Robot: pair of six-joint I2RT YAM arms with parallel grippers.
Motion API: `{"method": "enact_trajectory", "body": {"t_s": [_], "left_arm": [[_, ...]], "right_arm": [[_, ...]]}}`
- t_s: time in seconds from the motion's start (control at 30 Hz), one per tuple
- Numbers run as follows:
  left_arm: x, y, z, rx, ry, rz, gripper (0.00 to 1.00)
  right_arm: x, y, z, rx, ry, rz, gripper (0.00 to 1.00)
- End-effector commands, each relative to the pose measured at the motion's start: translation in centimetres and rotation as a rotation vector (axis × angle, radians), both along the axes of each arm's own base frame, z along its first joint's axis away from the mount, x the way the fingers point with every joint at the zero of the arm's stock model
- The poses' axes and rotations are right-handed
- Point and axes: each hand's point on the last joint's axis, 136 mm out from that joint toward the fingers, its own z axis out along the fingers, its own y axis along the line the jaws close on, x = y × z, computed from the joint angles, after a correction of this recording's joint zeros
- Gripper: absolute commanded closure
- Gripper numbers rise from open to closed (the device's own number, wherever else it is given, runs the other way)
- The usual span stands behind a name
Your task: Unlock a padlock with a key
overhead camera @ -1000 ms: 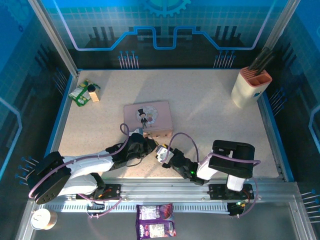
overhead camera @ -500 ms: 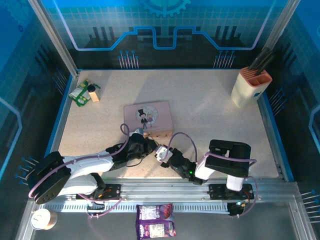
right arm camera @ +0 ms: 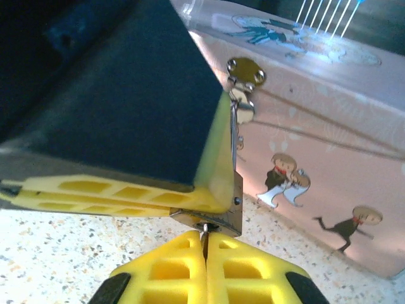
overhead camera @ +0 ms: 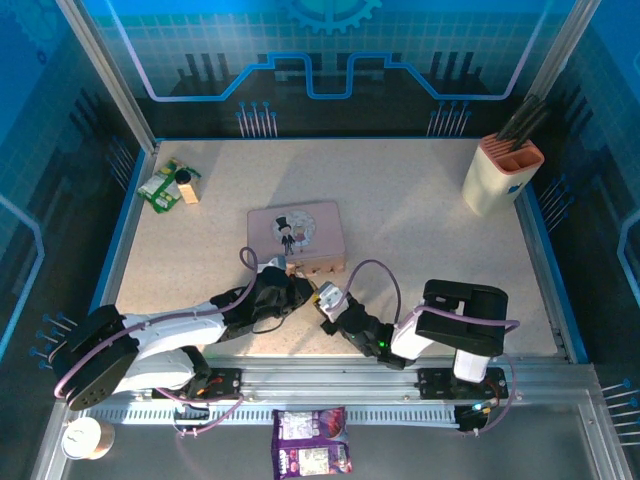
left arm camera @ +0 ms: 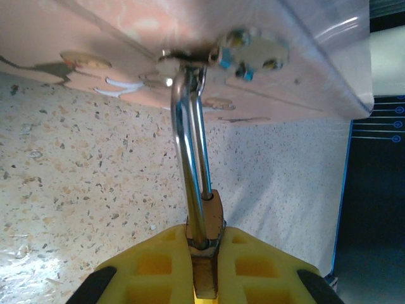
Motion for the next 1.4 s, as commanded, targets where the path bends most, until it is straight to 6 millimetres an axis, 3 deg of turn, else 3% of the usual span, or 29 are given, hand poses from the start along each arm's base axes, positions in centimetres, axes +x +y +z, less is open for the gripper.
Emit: {"method": "enact_trajectory", "body": {"t_s": [0.0,0.47,0.6,0.7,0.9,1.17,1.37], "left_arm": [[1.3,-1.2,3.5,-0.046,-0.116,-0.017,1.00],[1.9,-1.4,2.4,0.064,-0.119,-0.050,1.00],[2.0,-1.5,2.8,0.113,-0.132,-0.085,0.81],[2.0,-0.5,3.2,0.179,-0.135,-0.085,0.64],[2.0,3.1,3.3,0.243,-0.123,-0.026,0.48],[2.6,9.5,6.4,0.508,-0.142,0.017,0.21],[4.6,15.5,5.6,0.622,-0.039,0.103,0.10]], "right_arm": [[0.2,0.0,0.9,0.211,0.157,-0.055,0.98],[0.8,-1.8,-0.5,0.461,0.462,-0.078,1.00],[0.8,-2.3,-1.3,0.484,0.536,-0.102,1.00],[0.9,-2.8,-2.1,0.493,0.573,-0.122,1.00],[0.9,-3.2,-2.9,0.516,0.610,-0.124,1.00],[0.9,-3.5,-3.4,0.511,0.630,-0.150,1.00],[1.1,-3.4,-3.8,0.476,0.647,-0.175,1.00]]}}
